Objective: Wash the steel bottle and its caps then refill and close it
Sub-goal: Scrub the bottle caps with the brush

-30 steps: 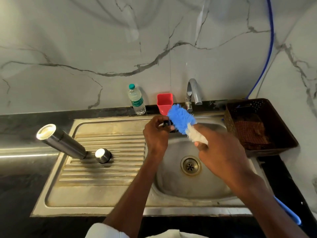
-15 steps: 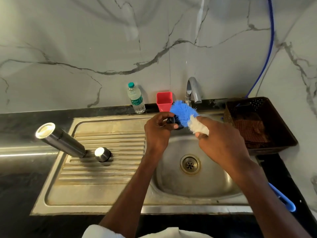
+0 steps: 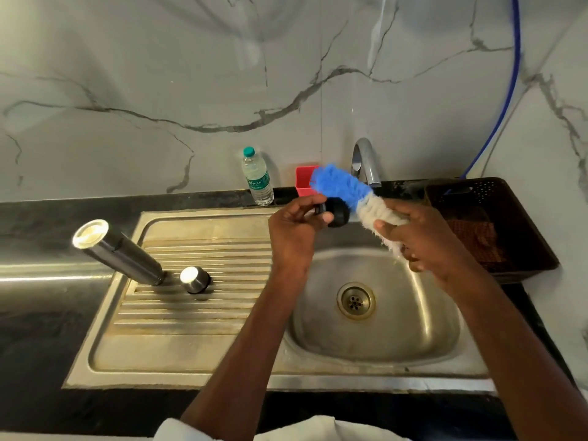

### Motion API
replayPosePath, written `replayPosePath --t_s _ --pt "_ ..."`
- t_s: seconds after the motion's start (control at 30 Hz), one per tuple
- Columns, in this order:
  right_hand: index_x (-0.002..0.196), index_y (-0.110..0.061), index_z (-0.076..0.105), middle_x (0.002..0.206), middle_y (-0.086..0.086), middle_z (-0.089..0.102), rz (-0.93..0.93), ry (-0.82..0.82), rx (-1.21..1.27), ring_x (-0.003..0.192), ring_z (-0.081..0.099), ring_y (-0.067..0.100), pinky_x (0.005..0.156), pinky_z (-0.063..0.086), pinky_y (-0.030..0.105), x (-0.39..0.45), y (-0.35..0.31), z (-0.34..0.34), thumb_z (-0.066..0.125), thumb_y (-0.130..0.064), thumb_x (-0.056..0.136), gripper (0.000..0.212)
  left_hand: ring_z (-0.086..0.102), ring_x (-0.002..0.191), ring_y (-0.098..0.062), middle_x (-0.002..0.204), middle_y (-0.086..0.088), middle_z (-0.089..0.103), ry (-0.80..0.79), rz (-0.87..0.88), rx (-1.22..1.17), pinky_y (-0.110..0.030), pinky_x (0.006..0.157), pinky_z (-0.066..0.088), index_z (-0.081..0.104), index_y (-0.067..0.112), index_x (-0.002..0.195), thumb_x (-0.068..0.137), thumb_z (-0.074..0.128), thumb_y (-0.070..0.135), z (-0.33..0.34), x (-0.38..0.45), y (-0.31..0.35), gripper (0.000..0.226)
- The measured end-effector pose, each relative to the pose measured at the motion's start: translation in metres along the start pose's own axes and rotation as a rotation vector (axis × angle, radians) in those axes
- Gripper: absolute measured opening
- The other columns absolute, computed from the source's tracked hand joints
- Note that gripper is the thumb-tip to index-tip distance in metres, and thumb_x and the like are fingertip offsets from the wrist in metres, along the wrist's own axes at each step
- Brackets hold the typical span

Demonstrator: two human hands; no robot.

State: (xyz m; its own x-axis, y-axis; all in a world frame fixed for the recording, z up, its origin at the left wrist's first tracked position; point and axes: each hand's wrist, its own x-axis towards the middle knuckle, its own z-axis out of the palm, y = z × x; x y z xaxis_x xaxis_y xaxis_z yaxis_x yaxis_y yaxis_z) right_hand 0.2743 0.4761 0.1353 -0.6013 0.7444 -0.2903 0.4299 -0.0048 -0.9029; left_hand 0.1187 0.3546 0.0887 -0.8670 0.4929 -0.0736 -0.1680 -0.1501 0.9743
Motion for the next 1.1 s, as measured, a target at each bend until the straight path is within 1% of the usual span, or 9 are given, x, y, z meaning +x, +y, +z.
replayPosePath --t_s 0.07,0.17,0.23,0.3,0.37,0.53,0.8,0.97,1.1 --pt "0.135 -0.036 0.063 0.090 0.002 0.074 0.071 -0.101 0.225 0.041 0.035 0.006 0.041 0.029 0.017 -0.004 0.015 0.002 0.073 -0.018 0.093 0.047 0.075 0.111 -0.024 0.118 -0.011 0.078 0.098 -0.200 -0.289 -0.034 0.087 0.064 0.077 0.009 0.109 0.085 0.075 -0.013 -0.005 0.008 0.003 0.032" --pt "0.133 -0.039 0.066 0.094 -0.002 0.074 -0.012 -0.048 0.152 0.045 0.043 0.002 0.039 0.032 0.017 -0.013 0.025 0.016 0.074 -0.017 0.093 0.046 0.075 0.110 -0.029 0.116 -0.013 0.078 0.162 -0.403 -0.407 -0.034 0.081 0.066 0.076 0.010 0.108 0.088 0.075 -0.008 -0.007 0.010 -0.004 0.026" --pt "0.136 -0.035 0.065 0.108 -0.007 0.075 -0.147 0.108 -0.070 0.075 0.066 0.001 0.061 0.047 0.016 -0.011 0.024 0.021 0.077 -0.022 0.090 0.049 0.077 0.104 -0.027 0.109 -0.011 0.080 0.150 -0.424 -0.323 -0.034 0.081 0.065 0.077 0.008 0.108 0.087 0.076 -0.007 -0.001 0.002 -0.010 0.026" --pt "0.139 -0.039 0.061 0.121 -0.006 0.073 -0.254 0.189 -0.285 0.103 0.069 0.014 0.083 0.050 0.024 -0.016 0.021 0.027 0.076 -0.028 0.089 0.053 0.078 0.095 -0.023 0.107 -0.012 0.080 0.177 -0.478 -0.387 -0.033 0.077 0.066 0.076 0.007 0.114 0.090 0.074 -0.006 0.003 0.003 -0.010 0.027" --pt "0.142 -0.048 0.054 0.120 -0.005 0.070 -0.313 0.222 -0.496 0.105 0.067 0.021 0.083 0.049 0.030 -0.032 0.018 0.034 0.072 -0.029 0.092 0.057 0.078 0.090 -0.021 0.109 -0.013 0.079 0.213 -0.508 -0.471 -0.032 0.074 0.066 0.075 0.006 0.117 0.092 0.073 -0.004 0.000 0.009 -0.005 0.027" --pt "0.149 -0.052 0.040 0.123 0.003 0.069 -0.234 0.191 -0.769 0.107 0.065 0.032 0.083 0.052 0.040 -0.030 0.004 0.024 0.062 -0.035 0.097 0.059 0.078 0.099 -0.021 0.103 -0.006 0.082 0.058 -0.309 -0.351 -0.031 0.080 0.065 0.075 0.006 0.114 0.089 0.073 -0.008 0.000 0.001 -0.001 0.028" --pt "0.145 -0.055 0.042 0.116 -0.002 0.071 -0.343 0.255 -0.640 0.103 0.065 0.029 0.080 0.053 0.040 -0.058 -0.010 0.019 0.065 -0.032 0.095 0.060 0.076 0.109 -0.031 0.106 -0.012 0.080 0.121 -0.188 -0.277 -0.039 0.091 0.064 0.074 0.004 0.112 0.083 0.077 -0.013 -0.007 0.008 -0.003 0.034" --pt "0.149 -0.056 0.035 0.127 -0.002 0.066 -0.262 0.189 -0.783 0.111 0.062 0.033 0.085 0.051 0.043 -0.059 -0.030 0.017 0.058 -0.034 0.099 0.059 0.078 0.098 -0.016 0.105 -0.012 0.080 0.030 0.066 -0.028 -0.022 0.078 0.062 0.074 -0.006 0.114 0.077 0.076 -0.022 0.003 -0.005 0.004 0.041" --pt "0.152 -0.053 0.031 0.123 -0.004 0.065 -0.292 0.131 -0.898 0.106 0.062 0.027 0.079 0.050 0.039 -0.085 -0.043 0.013 0.054 -0.034 0.100 0.060 0.078 0.093 -0.012 0.096 0.001 0.080 0.028 0.136 0.056 -0.024 0.075 0.061 0.075 -0.003 0.106 0.075 0.077 -0.023 0.001 -0.005 0.004 0.037"
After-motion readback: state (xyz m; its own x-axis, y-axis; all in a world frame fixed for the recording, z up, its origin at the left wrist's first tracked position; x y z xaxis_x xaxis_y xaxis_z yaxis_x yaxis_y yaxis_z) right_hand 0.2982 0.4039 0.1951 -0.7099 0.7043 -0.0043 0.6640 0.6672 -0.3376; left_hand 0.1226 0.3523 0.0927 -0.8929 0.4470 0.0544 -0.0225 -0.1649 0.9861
